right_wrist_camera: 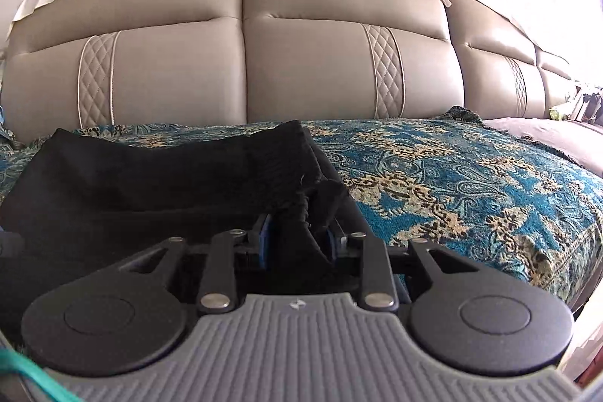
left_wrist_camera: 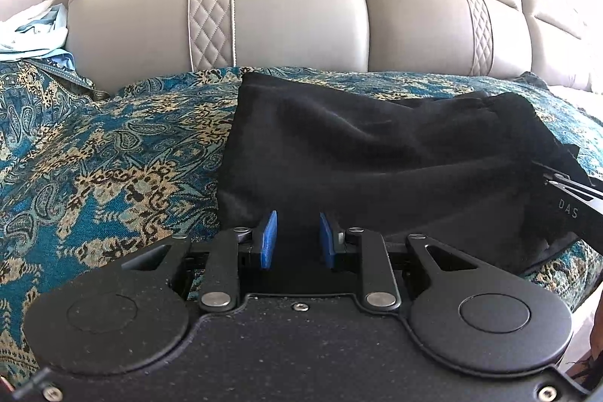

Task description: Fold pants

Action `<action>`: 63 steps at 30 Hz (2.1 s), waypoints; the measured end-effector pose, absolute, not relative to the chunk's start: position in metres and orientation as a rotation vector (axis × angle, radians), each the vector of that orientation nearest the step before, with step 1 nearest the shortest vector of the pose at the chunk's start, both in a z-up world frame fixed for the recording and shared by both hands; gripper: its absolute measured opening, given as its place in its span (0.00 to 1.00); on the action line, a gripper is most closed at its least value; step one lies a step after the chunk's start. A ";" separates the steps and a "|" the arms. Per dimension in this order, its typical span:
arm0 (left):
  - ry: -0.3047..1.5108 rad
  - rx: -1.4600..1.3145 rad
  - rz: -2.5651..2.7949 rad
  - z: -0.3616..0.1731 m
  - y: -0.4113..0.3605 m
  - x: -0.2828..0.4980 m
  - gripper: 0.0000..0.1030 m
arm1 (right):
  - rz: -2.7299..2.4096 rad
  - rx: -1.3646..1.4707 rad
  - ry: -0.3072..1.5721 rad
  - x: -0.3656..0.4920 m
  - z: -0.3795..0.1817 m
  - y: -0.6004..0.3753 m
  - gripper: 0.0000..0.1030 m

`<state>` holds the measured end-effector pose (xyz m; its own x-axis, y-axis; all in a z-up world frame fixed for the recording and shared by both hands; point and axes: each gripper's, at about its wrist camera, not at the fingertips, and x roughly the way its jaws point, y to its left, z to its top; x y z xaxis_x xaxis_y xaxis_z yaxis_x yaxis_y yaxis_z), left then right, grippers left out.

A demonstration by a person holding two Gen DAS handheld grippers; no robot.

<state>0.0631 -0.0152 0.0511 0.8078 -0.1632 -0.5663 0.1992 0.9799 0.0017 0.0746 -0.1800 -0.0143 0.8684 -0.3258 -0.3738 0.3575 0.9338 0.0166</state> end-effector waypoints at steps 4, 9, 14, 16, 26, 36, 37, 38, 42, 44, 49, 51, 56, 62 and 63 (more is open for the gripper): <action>0.600 0.073 -0.193 0.051 -0.016 0.063 0.23 | -0.358 0.108 0.379 0.074 -0.014 -0.182 0.33; 0.603 0.068 -0.199 0.051 -0.016 0.063 0.24 | -0.365 0.081 0.370 0.071 -0.012 -0.179 0.34; 0.604 0.080 -0.211 0.051 -0.019 0.059 0.25 | -0.385 0.080 0.365 0.067 -0.011 -0.181 0.36; 0.603 0.088 -0.214 0.051 -0.020 0.058 0.26 | -0.396 0.073 0.372 0.066 -0.012 -0.183 0.48; 0.591 0.120 -0.225 0.048 -0.024 0.044 0.31 | -0.448 0.105 0.403 0.067 -0.014 -0.201 0.84; 0.599 0.115 -0.247 0.050 -0.021 0.022 0.34 | -0.401 0.186 0.289 0.057 0.011 -0.221 0.99; 0.596 0.123 -0.250 0.051 -0.022 0.019 0.35 | -0.377 0.189 0.292 0.060 0.013 -0.223 0.99; 0.595 0.130 -0.253 0.051 -0.022 0.017 0.35 | -0.351 0.183 0.297 0.062 0.016 -0.223 0.99; 0.601 0.129 -0.267 0.051 -0.023 0.010 0.36 | -0.254 0.021 0.392 0.085 0.025 -0.207 0.80; 0.606 0.127 -0.276 0.050 -0.023 0.007 0.36 | -0.212 -0.055 0.462 0.101 0.026 -0.201 0.74; 0.610 0.139 -0.288 0.049 -0.026 0.002 0.36 | -0.132 -0.098 0.547 0.129 0.024 -0.206 0.60; 0.615 0.139 -0.292 0.048 -0.026 0.001 0.36 | -0.126 -0.089 0.576 0.138 0.023 -0.212 0.58; 0.601 0.028 -0.322 0.067 -0.016 0.006 0.32 | -0.091 -0.042 0.618 0.149 0.013 -0.225 0.59; 0.447 0.064 -0.332 0.104 -0.023 0.069 0.23 | -0.084 -0.008 0.612 0.146 0.012 -0.228 0.65; 0.452 0.065 -0.322 0.105 -0.026 0.085 0.23 | -0.083 -0.011 0.611 0.146 0.012 -0.228 0.65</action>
